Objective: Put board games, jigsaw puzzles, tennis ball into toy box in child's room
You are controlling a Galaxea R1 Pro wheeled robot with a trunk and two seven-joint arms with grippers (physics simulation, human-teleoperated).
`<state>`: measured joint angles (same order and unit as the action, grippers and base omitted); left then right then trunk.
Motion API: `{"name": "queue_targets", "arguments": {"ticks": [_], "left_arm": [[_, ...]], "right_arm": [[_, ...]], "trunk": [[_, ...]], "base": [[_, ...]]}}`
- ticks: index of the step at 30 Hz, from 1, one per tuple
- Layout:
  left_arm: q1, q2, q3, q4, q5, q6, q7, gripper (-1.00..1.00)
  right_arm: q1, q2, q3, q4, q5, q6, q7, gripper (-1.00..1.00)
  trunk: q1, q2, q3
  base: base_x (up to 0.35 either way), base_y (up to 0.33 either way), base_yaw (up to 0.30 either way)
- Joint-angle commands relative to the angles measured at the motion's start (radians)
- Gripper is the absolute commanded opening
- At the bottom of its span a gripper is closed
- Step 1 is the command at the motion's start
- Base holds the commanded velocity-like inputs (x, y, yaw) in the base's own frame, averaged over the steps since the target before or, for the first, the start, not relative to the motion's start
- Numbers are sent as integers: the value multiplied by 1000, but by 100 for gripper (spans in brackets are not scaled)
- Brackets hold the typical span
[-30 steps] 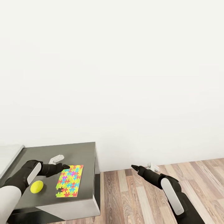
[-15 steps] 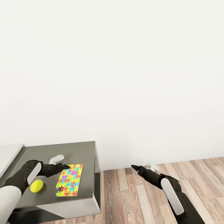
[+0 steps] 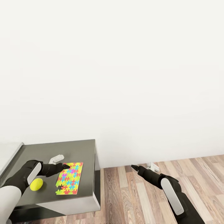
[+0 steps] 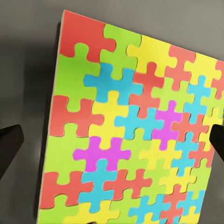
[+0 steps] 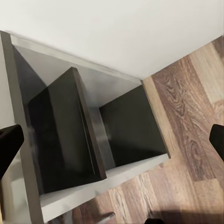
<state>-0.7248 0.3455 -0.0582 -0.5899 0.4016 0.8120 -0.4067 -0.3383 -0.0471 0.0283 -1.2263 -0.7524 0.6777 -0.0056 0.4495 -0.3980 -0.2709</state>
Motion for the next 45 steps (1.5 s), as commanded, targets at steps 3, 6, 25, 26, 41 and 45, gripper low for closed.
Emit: {"name": "queue_targets", "arguments": {"ticks": [3,6,25,26,41,45], "left_arm": [[-1,1,-4,-1,0,2,-3,100],[-1,1,-4,-1,0,2,-3,100],[-1,0,-4,-1,0,1,-3,100],[-1,0,-4,-1,0,1,-3,100],[-1,0,-5,-1,0,1,-2,100],[-1,0,-5,-1,0,1,-2,100]], "right_arm": [[-1,-1,1,-1,0,3,-1,100],[-1,-1,1,-1,1,3,-1,100],[-1,-2,1,-1,-1,3,-1,100],[-1,-2,1,-1,-1,3,-1,100],[-1,-3,1,-1,-2,3,-1,100],[-1,-4,1,-1,-2,3,-1,100]], "trunk": [[1,-2,-7],[1,-2,-12],[1,-2,-37],[1,-2,-38],[1,-2,-39],[1,-2,-39]], "base": [[0,0,0],[0,0,0],[0,0,0],[0,0,0],[0,-90,0],[0,-22,0]]}}
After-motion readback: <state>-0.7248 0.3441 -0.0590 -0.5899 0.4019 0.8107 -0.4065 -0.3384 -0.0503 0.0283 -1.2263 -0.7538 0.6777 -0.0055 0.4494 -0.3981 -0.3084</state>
